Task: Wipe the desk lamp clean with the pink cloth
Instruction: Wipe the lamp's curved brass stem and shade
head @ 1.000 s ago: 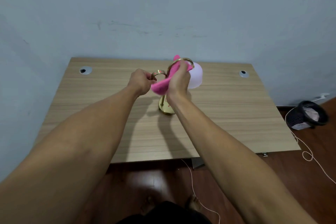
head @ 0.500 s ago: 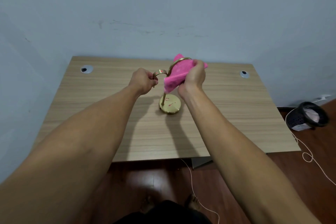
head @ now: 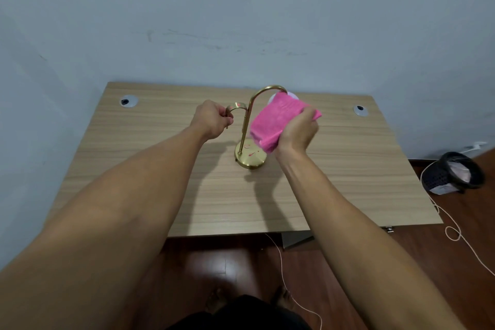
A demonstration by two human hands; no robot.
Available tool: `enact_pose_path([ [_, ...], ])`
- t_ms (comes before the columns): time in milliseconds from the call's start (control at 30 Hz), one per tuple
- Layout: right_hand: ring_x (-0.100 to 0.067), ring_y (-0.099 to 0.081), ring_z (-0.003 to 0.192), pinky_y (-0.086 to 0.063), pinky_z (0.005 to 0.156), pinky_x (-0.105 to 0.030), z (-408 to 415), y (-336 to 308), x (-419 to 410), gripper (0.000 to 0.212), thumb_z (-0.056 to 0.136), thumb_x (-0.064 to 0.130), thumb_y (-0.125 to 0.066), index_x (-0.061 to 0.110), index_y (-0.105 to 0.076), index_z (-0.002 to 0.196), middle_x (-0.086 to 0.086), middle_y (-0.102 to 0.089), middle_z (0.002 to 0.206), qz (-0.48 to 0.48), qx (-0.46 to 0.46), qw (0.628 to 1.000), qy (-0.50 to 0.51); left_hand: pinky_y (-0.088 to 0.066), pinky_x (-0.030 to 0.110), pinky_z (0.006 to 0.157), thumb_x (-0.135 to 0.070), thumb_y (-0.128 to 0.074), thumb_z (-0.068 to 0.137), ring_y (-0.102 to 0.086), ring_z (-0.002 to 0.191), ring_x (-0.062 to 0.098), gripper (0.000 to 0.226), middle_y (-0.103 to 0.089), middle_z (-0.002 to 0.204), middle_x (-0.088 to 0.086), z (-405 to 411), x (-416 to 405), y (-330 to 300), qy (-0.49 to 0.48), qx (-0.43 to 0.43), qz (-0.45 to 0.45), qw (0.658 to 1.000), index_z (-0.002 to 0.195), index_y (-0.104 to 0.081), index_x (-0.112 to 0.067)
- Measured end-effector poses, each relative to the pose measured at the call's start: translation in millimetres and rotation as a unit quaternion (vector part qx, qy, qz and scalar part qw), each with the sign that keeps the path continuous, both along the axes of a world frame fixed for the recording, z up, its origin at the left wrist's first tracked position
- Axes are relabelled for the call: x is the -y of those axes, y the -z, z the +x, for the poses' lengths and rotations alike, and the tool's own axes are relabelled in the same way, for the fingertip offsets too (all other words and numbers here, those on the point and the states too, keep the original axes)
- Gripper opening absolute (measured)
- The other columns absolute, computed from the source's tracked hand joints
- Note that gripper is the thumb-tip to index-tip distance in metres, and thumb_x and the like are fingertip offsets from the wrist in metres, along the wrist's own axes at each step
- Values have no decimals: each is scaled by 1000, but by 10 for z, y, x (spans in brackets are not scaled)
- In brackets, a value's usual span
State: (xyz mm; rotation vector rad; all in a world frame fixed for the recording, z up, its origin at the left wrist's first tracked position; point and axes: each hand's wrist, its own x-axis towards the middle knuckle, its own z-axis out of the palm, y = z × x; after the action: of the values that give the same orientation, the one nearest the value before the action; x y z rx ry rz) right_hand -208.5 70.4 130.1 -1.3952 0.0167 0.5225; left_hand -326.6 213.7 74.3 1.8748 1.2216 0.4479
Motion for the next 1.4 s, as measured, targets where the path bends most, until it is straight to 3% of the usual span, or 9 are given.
enact_pose_path([
  [133, -24, -69, 110, -56, 99, -42, 20, -137, 2, 40, 103, 38, -42, 9, -69, 111, -6, -73, 112, 70, 152, 981, 102, -52, 29, 75, -14, -75, 88, -65, 75, 19, 3, -72, 79, 6, -4, 13, -9, -3, 3, -4, 1000, 86, -78, -13],
  [333, -12, -19, 161, -11, 131, -26, -7, 292, -166, 59, 110, 38, -31, 13, -33, 164, -2, -30, 172, -41, 427, 884, -187, -49, 26, 72, -13, -75, 87, -65, 75, 19, 4, -71, 78, 6, -8, 18, -13, -5, 5, -7, 1000, 85, -77, -15],
  [467, -30, 11, 163, 0, 132, -52, 16, 619, -203, 66, 112, 29, -34, 9, -7, 168, -10, 1, 177, -122, 547, 794, -236, -51, 26, 71, -13, -75, 88, -65, 74, 19, 4, -75, 82, 10, -15, 15, -7, -6, -4, 7, 1000, 88, -78, -12],
  [733, -37, -7, 162, -7, 132, -51, 57, 940, -105, 68, 105, 18, -46, -2, -20, 164, -17, -15, 174, -170, 673, 662, -281, -51, 28, 76, -14, -76, 87, -65, 77, 18, 6, -78, 89, 13, -14, 2, -9, 1, -13, 22, 1000, 89, -80, -10],
  [900, -23, -21, 161, -14, 132, -39, 12, 1112, 43, 60, 109, 25, -38, 10, -25, 166, -9, -22, 174, -195, 578, 714, -344, -55, 33, 82, -13, -75, 86, -68, 80, 22, 4, -77, 84, 11, -28, 4, -6, 9, -11, 24, 1000, 87, -79, -11],
  [1000, -35, -67, 119, -49, 109, -50, -19, 1021, 78, 48, 110, 42, -30, 20, -62, 137, -17, -71, 123, -267, 342, 825, -361, -53, 30, 81, -13, -74, 88, -65, 77, 19, 5, -73, 79, 7, -30, 16, -12, 10, -11, 29, 999, 88, -79, -12],
  [1133, -37, -71, 102, -58, 97, -56, -110, 693, -49, 43, 109, 38, -32, 16, -60, 86, -12, -71, 94, -186, -1, 954, -233, -51, 28, 79, -11, -74, 88, -63, 76, 17, 6, -72, 80, 6, -23, 30, -21, 6, -9, 24, 1000, 91, -79, -10],
  [1233, -32, -69, 105, -56, 91, -44, -213, 347, -161, 44, 109, 43, -33, 12, -64, 102, -9, -71, 107, -142, 16, 976, -164, -53, 30, 79, -11, -75, 88, -64, 76, 18, 4, -72, 79, 7, -21, 32, -17, 8, -6, 20, 1000, 90, -78, -10],
  [1400, -3, -42, 39, -36, 40, -22, -412, 26, -202, 42, 112, 34, -34, 10, -53, 83, -5, -36, 69, -41, 176, 973, -143, -52, 30, 75, -11, -75, 86, -64, 74, 19, 4, -72, 78, 9, -16, 25, -14, 0, -2, 19, 1000, 88, -79, -10],
])
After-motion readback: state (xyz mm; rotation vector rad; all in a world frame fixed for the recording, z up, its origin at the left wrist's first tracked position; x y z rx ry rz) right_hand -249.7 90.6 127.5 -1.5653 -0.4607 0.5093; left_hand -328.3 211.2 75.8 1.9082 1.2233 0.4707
